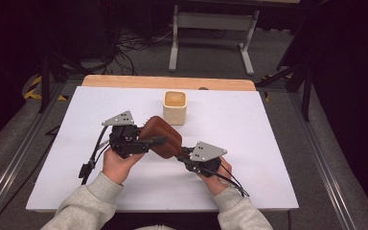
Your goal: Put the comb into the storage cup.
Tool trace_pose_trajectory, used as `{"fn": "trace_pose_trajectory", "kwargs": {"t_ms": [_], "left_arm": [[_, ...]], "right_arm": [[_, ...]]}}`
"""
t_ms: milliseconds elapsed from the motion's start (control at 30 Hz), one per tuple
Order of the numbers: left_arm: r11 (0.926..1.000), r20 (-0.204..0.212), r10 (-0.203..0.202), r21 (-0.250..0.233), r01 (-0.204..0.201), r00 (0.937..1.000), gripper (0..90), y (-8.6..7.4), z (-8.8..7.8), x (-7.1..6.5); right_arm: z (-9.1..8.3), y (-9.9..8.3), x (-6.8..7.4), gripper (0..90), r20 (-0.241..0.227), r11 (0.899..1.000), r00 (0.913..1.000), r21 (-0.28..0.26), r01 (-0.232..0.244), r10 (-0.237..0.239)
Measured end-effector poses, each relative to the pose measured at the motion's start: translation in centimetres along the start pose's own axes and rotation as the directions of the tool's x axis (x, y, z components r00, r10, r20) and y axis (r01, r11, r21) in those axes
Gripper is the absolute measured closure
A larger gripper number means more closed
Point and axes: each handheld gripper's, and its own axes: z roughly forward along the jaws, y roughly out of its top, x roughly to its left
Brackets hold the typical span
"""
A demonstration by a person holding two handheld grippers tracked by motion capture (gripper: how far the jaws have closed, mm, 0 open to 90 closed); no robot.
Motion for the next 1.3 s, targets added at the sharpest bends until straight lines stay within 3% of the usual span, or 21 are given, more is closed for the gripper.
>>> {"fn": "trace_pose_trajectory", "kwargs": {"t_ms": [333, 400, 500, 533, 633, 667, 767, 867, 1000, 1100, 1300], "left_arm": [[0.9992, 0.014, 0.041, -0.003, -0.041, 0.9991, 55.9, 0.3, -0.1, -1.1], [0.998, 0.007, 0.063, 0.002, -0.064, 0.998, 56.4, 0.6, 0.0, -1.3], [0.9953, -0.016, 0.096, 0.014, -0.096, 0.9953, 56.9, 1.1, 0.0, -1.8], [0.9945, -0.02, 0.104, 0.016, -0.104, 0.9944, 56.9, 1.4, 0.0, -1.8], [0.9939, -0.024, 0.109, 0.019, -0.109, 0.9937, 56.9, 2.1, 0.0, -2.1], [0.9913, -0.03, 0.129, 0.028, -0.129, 0.9911, 56.9, 2.6, 0.0, -2.2], [0.9896, -0.037, 0.141, 0.032, -0.14, 0.9893, 56.8, 3.1, -0.1, -2.3], [0.985, -0.047, 0.17, 0.036, -0.169, 0.9842, 56.8, 4.0, -0.3, -2.5], [0.9833, -0.054, 0.18, 0.038, -0.178, 0.9822, 56.7, 5.0, -0.4, -2.7], [0.9787, -0.066, 0.203, 0.046, -0.2, 0.977, 56.6, 5.9, -0.5, -2.8], [0.9771, -0.074, 0.21, 0.05, -0.207, 0.9749, 56.6, 7.0, -0.6, -2.9]], "right_arm": [[0.0, -0.1, -0.1, 71.1, -0.018, 1.0, 0.9998, -0.011, -0.01, 0.009], [0.0, -0.1, -0.2, 70.0, -0.027, 1.0, 0.9994, -0.02, -0.023, 0.022], [-0.4, 0.0, -0.4, 58.4, -0.04, 0.997, 0.9979, -0.057, -0.053, 0.051], [-0.4, 0.0, -0.4, 58.4, -0.04, 0.997, 0.9979, -0.057, -0.053, 0.051], [-0.7, 0.1, -0.7, 44.2, -0.043, 0.993, 0.9962, -0.089, -0.079, 0.075], [-0.8, 0.0, -0.9, 35.7, -0.049, 0.991, 0.9951, -0.101, -0.091, 0.086], [-1.0, 0.0, -1.1, 29.6, -0.06, 0.99, 0.9935, -0.097, -0.102, 0.097], [-1.6, -0.1, -1.7, 14.4, -0.076, 0.985, 0.9879, -0.1, -0.143, 0.136], [-2.2, -0.2, -2.2, 7.5, -0.077, 0.979, 0.9842, -0.117, -0.168, 0.16], [-2.8, -0.3, -2.6, 2.4, -0.074, 0.975, 0.9828, -0.132, -0.178, 0.169], [-3.4, -0.5, -2.7, 1.0, -0.077, 0.972, 0.9813, -0.142, -0.186, 0.177]]}}
